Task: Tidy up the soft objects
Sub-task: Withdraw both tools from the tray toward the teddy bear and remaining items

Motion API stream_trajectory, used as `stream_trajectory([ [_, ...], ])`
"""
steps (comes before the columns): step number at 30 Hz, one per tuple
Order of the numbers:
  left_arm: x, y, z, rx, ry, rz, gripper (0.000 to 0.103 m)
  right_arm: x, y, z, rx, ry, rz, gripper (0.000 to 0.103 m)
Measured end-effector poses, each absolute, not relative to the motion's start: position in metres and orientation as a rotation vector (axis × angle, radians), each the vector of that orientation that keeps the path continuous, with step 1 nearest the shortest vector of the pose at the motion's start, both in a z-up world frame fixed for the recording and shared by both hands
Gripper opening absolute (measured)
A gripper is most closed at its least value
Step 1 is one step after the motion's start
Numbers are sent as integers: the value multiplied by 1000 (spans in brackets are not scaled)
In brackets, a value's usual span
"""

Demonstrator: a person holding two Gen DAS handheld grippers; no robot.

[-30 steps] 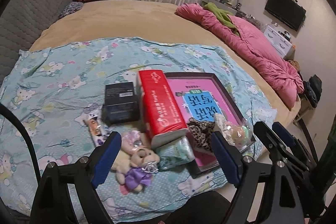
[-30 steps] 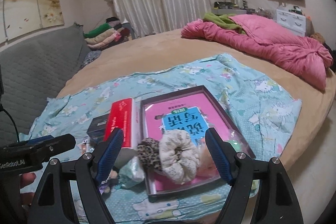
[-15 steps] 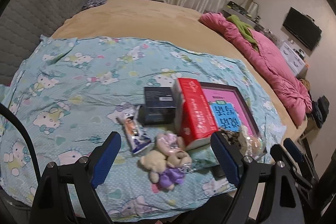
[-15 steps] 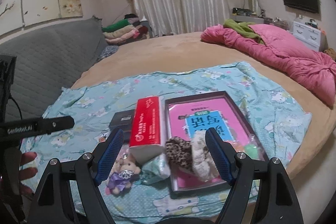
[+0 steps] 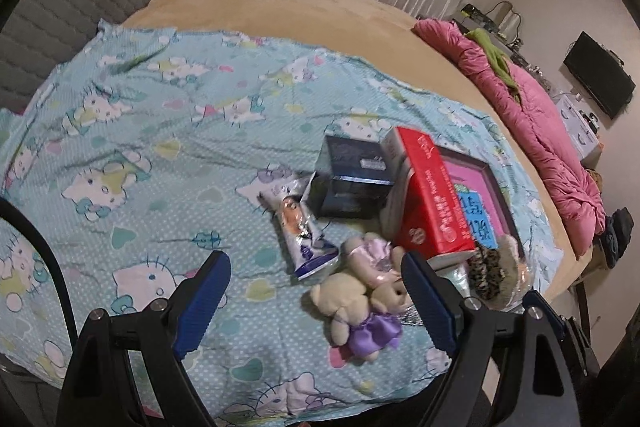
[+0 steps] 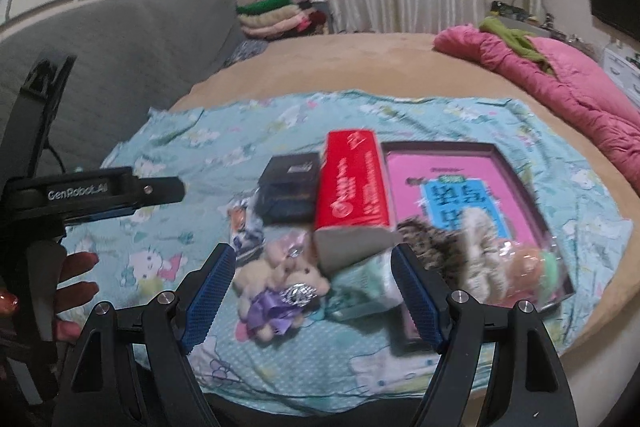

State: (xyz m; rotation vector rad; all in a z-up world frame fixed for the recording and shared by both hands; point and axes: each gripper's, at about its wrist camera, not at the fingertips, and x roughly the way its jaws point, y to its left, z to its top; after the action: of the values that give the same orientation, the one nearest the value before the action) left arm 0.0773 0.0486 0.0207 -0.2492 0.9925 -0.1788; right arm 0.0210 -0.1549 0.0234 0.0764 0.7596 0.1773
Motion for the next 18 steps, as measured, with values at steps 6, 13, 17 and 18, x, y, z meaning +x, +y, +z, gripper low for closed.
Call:
stream_trajectory([
  [6, 85, 51, -7, -254, 1028, -175, 87, 38, -135, -4, 57, 808, 201, 81],
  [13, 100, 55, -37, -270, 1062, -171, 87, 58, -129, -30, 68, 858, 214, 81],
  [17, 108, 56, -53, -275, 1087, -168, 87, 68, -126, -42, 72, 887, 229, 81],
  [18, 111, 56, -56, -279, 1091, -170, 87, 70, -125, -45, 68, 893, 232, 81],
])
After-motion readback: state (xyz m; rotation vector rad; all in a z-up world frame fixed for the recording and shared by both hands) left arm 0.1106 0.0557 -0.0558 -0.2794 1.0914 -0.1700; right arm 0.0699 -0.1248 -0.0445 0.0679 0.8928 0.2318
